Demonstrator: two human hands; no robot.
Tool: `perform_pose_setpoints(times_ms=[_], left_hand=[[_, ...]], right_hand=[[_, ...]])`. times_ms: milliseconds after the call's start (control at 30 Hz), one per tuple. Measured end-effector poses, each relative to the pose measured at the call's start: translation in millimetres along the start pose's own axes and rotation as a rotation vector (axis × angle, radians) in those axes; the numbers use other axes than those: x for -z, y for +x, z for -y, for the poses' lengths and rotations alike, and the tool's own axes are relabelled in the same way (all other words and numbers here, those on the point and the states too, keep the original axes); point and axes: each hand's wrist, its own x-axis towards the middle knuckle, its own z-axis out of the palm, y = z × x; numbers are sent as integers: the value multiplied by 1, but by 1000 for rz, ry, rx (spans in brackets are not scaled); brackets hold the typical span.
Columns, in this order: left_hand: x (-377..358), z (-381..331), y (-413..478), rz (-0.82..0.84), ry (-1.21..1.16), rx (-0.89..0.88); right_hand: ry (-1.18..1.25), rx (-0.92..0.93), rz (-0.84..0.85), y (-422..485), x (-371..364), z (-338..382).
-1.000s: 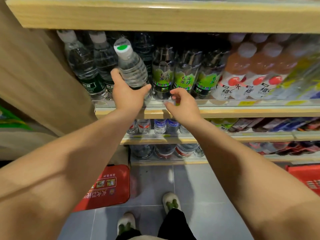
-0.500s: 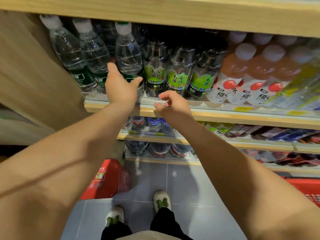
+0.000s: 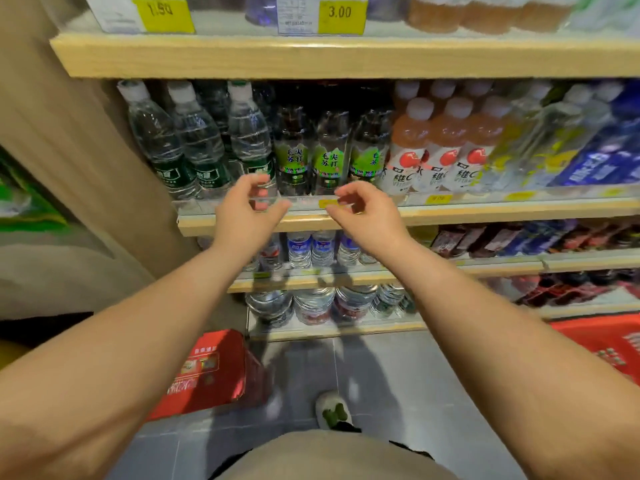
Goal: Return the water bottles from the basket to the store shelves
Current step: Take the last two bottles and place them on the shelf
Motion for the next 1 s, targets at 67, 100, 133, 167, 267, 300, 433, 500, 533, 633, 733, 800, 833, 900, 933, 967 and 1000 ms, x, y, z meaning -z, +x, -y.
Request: perform_pose_setpoints(times_ms=[67,100,133,167,267,300,433,500,533,633,733,800,833,900,933,967,1000], left_hand=[[-3,-1,-20,145,-74,-7],[-7,-2,-30,207,-103,-4],[-13,-3,-41,262,-123,-3],[-21,-4,-53,314,-134,-8],[-47,-12,-90,454,-118,-50],[-57,-19,-103,511,-117,-65],[-111,-55,-157,756,-151,-139],[-143,-78,-186,854,-136,-195],[-160,-91,-201,900,-132,-224],[-219,-130,-248,1045,-140,-286],[-281,-169,-299,1156,-160,-317],[-321,-196,-333,1213,-166,-345],[-338,-208,-348,1239,-173,-359],[-373,-233,-378,1283,-175,-375],[-393,-246,-393,1306,-178,-384],[-405,-255,-403,1320,-177,-400],[-419,-264,-412,1330,-178,-424]], right_hand=[[34,-56,-78,-28,6,-4],[57,-86,-121,-44,9,-8],[67,-120,-162,-60,12,-12],[69,-158,-200,-77,15,-17],[71,-252,-286,-131,32,-38],[74,-288,-318,-150,42,-46],[82,-405,-492,-225,91,-82],[95,-452,-597,-262,118,-101],[99,-477,-652,-280,132,-110],[128,-553,-776,-333,179,-140],[153,-631,-871,-384,230,-172],[140,-664,-937,-415,267,-194],[134,-687,-959,-430,284,-205],[135,-722,-1005,-456,318,-223],[141,-738,-1034,-469,336,-233],[155,-751,-1053,-477,349,-240],[176,-767,-1074,-483,360,-246]])
